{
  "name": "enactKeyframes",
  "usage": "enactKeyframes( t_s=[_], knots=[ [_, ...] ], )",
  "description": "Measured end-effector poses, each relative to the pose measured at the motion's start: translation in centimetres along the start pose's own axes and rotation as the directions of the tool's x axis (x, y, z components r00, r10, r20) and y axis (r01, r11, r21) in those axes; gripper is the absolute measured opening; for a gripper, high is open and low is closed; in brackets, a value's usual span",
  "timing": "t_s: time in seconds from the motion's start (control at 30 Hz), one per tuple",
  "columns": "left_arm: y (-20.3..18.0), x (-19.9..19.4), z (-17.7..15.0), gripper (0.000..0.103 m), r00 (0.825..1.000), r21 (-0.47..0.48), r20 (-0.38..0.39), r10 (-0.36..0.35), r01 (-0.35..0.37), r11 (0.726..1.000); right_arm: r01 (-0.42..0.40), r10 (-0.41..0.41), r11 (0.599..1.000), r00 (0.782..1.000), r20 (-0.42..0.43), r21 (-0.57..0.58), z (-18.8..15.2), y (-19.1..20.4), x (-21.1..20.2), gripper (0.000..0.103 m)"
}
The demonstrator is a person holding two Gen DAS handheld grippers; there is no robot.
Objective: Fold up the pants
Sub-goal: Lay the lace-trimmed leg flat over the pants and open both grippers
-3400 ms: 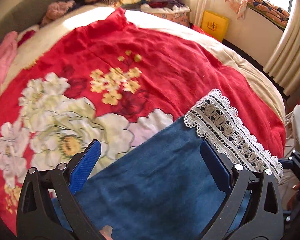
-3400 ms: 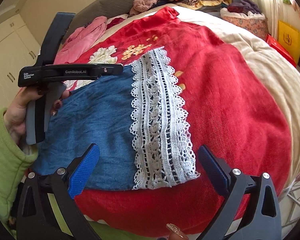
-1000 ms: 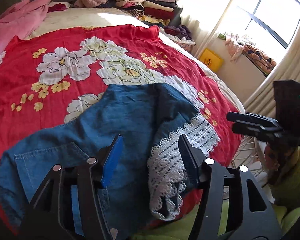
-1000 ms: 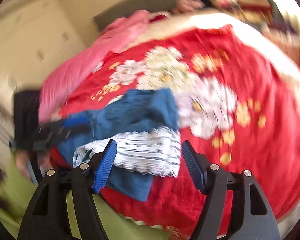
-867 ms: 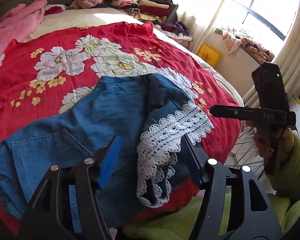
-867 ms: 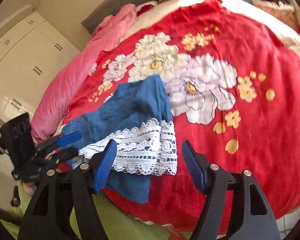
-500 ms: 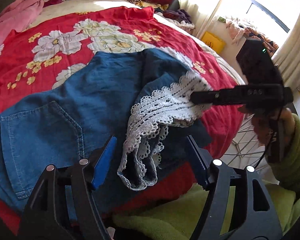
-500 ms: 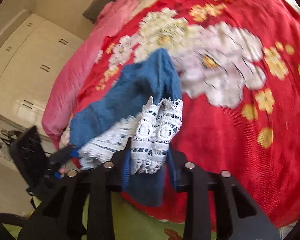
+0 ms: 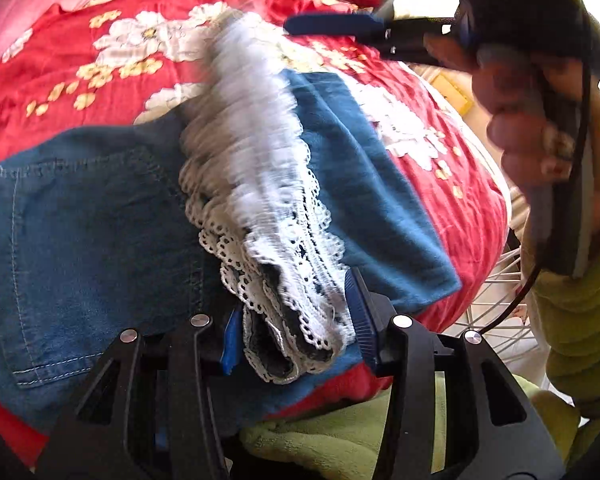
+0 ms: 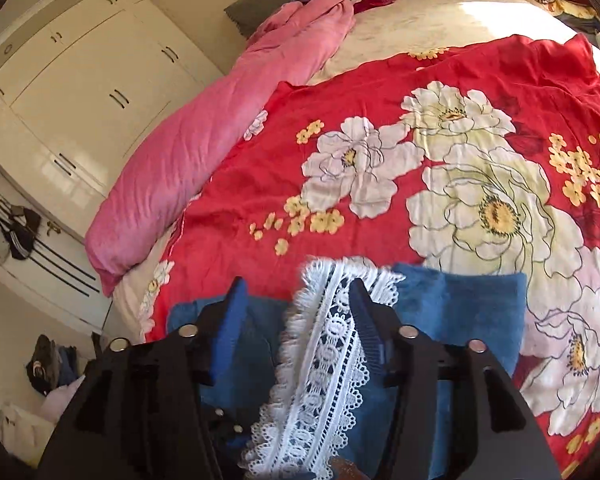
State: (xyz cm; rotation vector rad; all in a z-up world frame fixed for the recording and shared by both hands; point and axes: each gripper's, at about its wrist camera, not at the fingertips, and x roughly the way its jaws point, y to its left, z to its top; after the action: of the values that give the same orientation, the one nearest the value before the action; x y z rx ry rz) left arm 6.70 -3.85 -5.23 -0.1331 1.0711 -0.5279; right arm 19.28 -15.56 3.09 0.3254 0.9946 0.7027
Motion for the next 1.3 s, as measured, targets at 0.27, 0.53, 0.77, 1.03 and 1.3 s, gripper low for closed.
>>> enactKeyframes(
  t_s=[0.27,0.53,0.77,1.03,1.3],
  knots=[
    [0.7,-0.3,0.1,0.026,0.997,-0.059,0.012,-0.074,0.074,0.995,0.17,-0.161,0.975,0.984,0.072,-0.145,-5.9,-1.3,-6.1,0.075],
    [-0.6,-2.7,-0.3,0.018,0.983,-0.061,0.054,-0.174,0.177,0.982,0.297,-0.309,0.888,0.951,0.022,-0.352,-14.2,-1.4,-7.6,0.074],
    [0.3,-0.7,-1.7,0.019,1.0,-0.089,-0.014,-0.028,0.027,0.996,0.256,-0.289,0.893,0.957,-0.036,-0.371,-15.7,-2.1,-5.3,0.07],
    [0.2,-2.0,-1.2,0.02,0.999,-0.062,0.028,0.045,-0.043,0.997,0.289,-0.341,0.887,0.936,-0.088,-0.361,-16.8,-3.0,-4.0,0.065],
    [0.1,-4.3,-1.2,0.026,0.986,-0.048,0.108,0.123,-0.119,0.992,0.271,-0.292,0.884,0.957,0.003,-0.382,-16.3,-1.1,-5.7,0.066]
  ],
)
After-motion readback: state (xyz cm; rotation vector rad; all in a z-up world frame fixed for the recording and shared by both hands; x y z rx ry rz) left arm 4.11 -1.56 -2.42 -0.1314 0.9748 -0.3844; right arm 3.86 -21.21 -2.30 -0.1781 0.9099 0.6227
